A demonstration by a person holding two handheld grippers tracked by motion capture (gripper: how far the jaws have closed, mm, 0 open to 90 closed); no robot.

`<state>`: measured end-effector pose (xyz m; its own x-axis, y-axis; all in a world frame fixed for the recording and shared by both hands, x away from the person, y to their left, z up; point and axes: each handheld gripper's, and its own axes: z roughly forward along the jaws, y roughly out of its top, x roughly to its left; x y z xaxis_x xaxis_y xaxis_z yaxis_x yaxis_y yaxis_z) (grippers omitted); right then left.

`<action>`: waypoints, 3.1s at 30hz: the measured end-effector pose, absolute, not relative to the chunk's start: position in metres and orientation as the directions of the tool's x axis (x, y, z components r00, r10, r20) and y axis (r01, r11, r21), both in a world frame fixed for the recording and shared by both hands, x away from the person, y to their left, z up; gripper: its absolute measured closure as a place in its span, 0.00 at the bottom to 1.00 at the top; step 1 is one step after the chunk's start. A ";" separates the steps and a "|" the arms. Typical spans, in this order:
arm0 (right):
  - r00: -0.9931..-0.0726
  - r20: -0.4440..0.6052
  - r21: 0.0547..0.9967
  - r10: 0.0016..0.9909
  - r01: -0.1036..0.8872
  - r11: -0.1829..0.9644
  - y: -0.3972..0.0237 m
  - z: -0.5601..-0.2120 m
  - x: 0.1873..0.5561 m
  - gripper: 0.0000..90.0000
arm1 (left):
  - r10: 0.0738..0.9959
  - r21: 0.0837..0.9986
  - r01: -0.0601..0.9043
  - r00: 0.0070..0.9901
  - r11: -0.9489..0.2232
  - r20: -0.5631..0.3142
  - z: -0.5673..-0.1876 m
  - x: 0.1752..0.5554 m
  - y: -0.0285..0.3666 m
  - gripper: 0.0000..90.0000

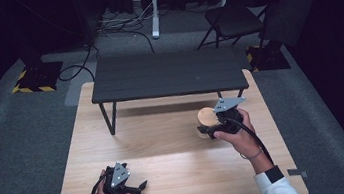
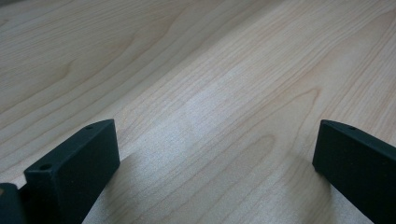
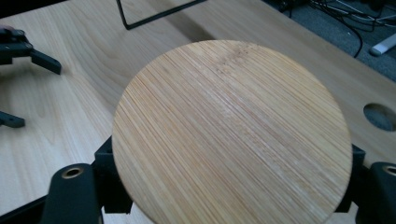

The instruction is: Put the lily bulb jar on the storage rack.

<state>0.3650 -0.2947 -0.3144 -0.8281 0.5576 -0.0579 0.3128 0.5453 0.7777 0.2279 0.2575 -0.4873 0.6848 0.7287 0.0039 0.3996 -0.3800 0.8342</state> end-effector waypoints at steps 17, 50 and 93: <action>-0.855 -0.114 0.790 0.506 0.231 0.569 -0.263 -0.216 0.380 0.28 | 0.729 0.834 0.400 0.685 -0.381 0.004 -0.487 0.228 0.258 0.01; -0.729 -0.041 0.799 0.683 0.387 0.461 -0.227 -0.212 0.455 0.27 | 0.729 0.834 0.400 0.685 -0.380 0.004 -0.487 0.228 0.258 0.01; -0.740 -0.100 0.899 0.665 0.220 0.379 -0.324 -0.288 0.325 0.08 | 0.729 0.834 0.400 0.684 -0.380 0.004 -0.487 0.228 0.257 0.01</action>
<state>0.3253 -0.3239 -0.2879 -0.7397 0.6655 -0.1001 0.2195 0.3792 0.8989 0.2278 0.2574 -0.4873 0.6844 0.7291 0.0040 0.3997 -0.3798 0.8342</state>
